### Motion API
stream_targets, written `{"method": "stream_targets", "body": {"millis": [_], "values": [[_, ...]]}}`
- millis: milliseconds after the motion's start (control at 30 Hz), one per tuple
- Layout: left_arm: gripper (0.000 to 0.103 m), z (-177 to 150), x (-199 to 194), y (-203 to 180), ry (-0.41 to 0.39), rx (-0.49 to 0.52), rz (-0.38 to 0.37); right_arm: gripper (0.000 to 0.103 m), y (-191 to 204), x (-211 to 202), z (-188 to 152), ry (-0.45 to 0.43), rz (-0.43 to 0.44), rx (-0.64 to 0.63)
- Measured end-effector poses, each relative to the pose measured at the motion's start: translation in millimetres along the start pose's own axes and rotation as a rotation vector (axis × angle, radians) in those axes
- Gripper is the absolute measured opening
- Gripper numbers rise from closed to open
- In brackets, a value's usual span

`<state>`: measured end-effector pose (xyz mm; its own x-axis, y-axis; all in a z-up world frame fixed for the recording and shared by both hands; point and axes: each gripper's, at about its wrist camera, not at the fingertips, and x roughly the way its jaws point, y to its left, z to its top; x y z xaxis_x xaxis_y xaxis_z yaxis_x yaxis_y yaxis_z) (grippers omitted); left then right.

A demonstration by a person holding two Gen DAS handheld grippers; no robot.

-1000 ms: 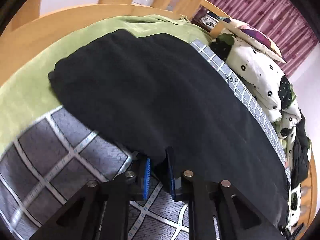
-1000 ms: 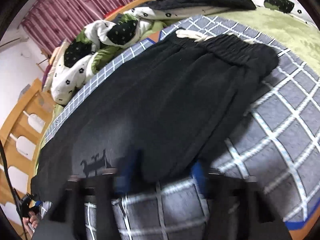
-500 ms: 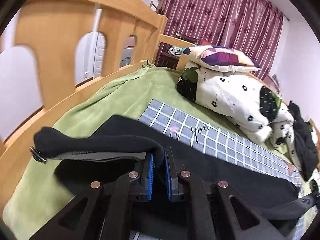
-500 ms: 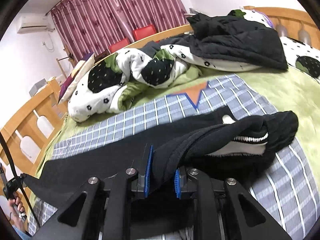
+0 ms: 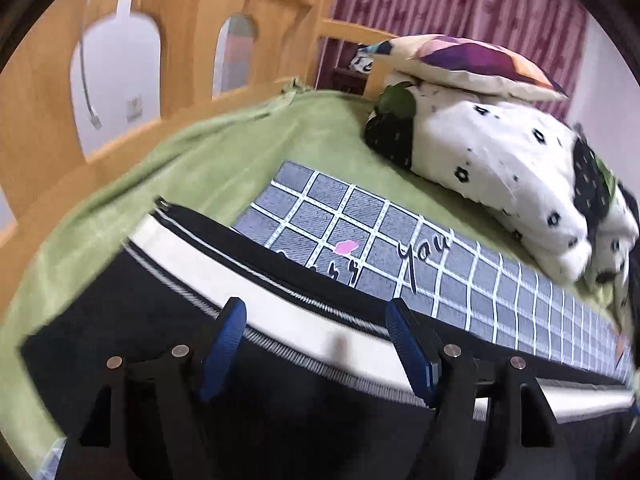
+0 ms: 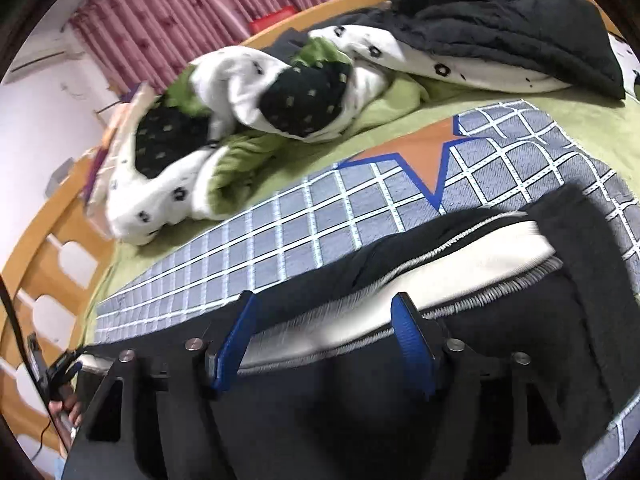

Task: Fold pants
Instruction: 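Lift the cuffs with the right tool and carry them onto the waistband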

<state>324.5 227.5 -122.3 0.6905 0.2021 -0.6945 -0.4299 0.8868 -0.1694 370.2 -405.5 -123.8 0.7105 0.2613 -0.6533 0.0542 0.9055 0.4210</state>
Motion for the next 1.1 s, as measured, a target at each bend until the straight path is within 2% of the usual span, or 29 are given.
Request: {"method": "stream_targets", "body": {"millis": [133,233,300,433,533,633,733,833,900,933,967,1000,1033,1067,1100], "values": [[0.07,-27.7,-41.5,6.4,0.049,0.046,-0.055,0.068,3.0,-45.4,-28.6,-0.01,-0.033,-0.053],[0.071,-67.2,-72.1,23.8,0.102,0.041,-0.146,0.072,-6.9,-77.3,-61.1,-0.008,-0.066,-0.076],[0.071,-100.4,-86.5,47.3,0.136,-0.012,-0.218,0.072,-18.6,-92.7,-85.7,-0.004,-0.091,-0.076],[0.071,-137.6,-80.5,87.8,0.228,-0.168,-0.262,0.072,-45.0,-108.0,-129.4,0.029,-0.095,-0.028],[0.071,-139.6,-64.3,109.5,0.227,-0.258,-0.267,0.072,-67.6,-103.0,-147.9,0.061,-0.069,0.057],[0.071,-128.6,-49.5,117.3,0.207,-0.315,-0.277,0.072,-79.8,-91.2,-148.1,0.062,-0.037,0.124],[0.07,-116.9,-31.8,117.0,0.181,-0.321,-0.241,0.072,-89.6,-74.1,-136.7,0.041,0.015,0.169],[0.069,-105.2,-19.9,112.5,0.155,-0.309,-0.217,0.071,-98.0,-53.8,-120.3,0.025,0.017,0.21],[0.069,-98.2,-13.6,111.0,0.152,-0.309,-0.212,0.065,-100.1,-41.1,-105.7,0.013,-0.002,0.223],[0.066,-95.1,-11.1,110.3,0.151,-0.312,-0.204,0.057,-101.0,-35.0,-99.6,0.015,-0.008,0.229],[0.062,-92.1,-8.4,107.5,0.149,-0.315,-0.191,0.044,-103.4,-26.7,-91.7,0.016,-0.027,0.24],[0.045,-88.0,-5.3,105.6,0.15,-0.315,-0.158,0.037,-106.1,-21.2,-86.4,0.012,-0.047,0.253],[0.02,-84.5,-3.5,104.1,0.154,-0.303,-0.123,0.028,-108.8,-16.6,-81.2,0.012,-0.046,0.267],[0.013,-79.6,-2.1,101.1,0.159,-0.283,-0.09,0.023,-111.5,-12.3,-75.4,0.018,-0.039,0.286],[0.012,-70.2,-3.4,97.1,0.164,-0.258,-0.097,0.021,-111.3,-9.9,-68.2,0.029,-0.041,0.299]]}}
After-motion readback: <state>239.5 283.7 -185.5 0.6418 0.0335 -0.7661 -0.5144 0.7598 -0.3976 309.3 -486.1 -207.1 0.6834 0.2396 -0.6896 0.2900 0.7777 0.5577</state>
